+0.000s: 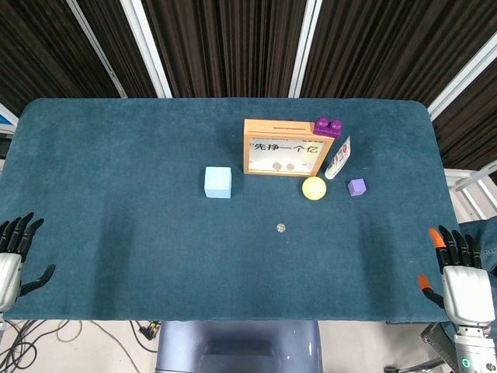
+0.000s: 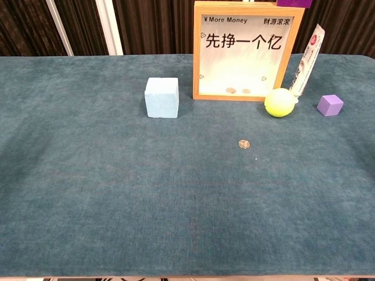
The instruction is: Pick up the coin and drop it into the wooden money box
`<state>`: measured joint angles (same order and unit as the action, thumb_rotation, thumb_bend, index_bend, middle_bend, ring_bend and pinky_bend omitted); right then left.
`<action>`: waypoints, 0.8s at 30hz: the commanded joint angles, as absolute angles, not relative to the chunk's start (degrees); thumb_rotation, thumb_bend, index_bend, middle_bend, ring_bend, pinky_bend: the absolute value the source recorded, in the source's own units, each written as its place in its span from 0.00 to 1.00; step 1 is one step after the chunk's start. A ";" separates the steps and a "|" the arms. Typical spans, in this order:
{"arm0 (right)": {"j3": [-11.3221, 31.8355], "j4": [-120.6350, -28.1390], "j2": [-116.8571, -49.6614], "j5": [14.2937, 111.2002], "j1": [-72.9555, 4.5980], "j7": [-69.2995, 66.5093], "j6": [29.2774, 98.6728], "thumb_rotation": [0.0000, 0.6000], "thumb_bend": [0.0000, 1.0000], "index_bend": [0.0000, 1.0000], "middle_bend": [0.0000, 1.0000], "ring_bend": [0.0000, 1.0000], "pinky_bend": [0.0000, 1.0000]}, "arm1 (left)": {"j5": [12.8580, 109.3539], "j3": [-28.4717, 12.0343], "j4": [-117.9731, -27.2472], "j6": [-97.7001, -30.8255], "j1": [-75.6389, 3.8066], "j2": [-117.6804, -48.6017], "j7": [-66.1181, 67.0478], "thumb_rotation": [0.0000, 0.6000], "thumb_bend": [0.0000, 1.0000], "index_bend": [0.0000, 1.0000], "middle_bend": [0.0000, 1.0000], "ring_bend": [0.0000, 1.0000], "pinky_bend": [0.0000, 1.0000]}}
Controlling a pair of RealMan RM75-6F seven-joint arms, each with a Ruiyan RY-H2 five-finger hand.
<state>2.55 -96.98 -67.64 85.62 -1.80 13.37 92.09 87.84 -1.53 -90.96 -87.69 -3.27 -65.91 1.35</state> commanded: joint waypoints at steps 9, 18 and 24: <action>3.29 -96.42 -69.19 86.42 -4.52 8.66 87.58 1.00 0.37 0.12 0.07 0.00 0.00 | 87.24 -1.59 -91.87 -87.53 -3.12 -66.07 0.57 1.00 0.26 0.11 0.00 0.00 0.01; 8.20 -100.75 -70.23 77.58 -16.05 13.03 68.55 1.00 0.37 0.12 0.07 0.00 0.00 | 85.99 -1.68 -92.76 -86.73 -3.00 -65.59 -0.76 1.00 0.28 0.12 0.00 0.00 0.01; 10.98 -100.06 -73.10 72.07 -22.10 17.98 61.61 1.00 0.37 0.13 0.07 0.00 0.00 | 85.16 -1.82 -93.23 -86.10 -3.06 -65.32 -1.21 1.00 0.28 0.12 0.00 0.00 0.01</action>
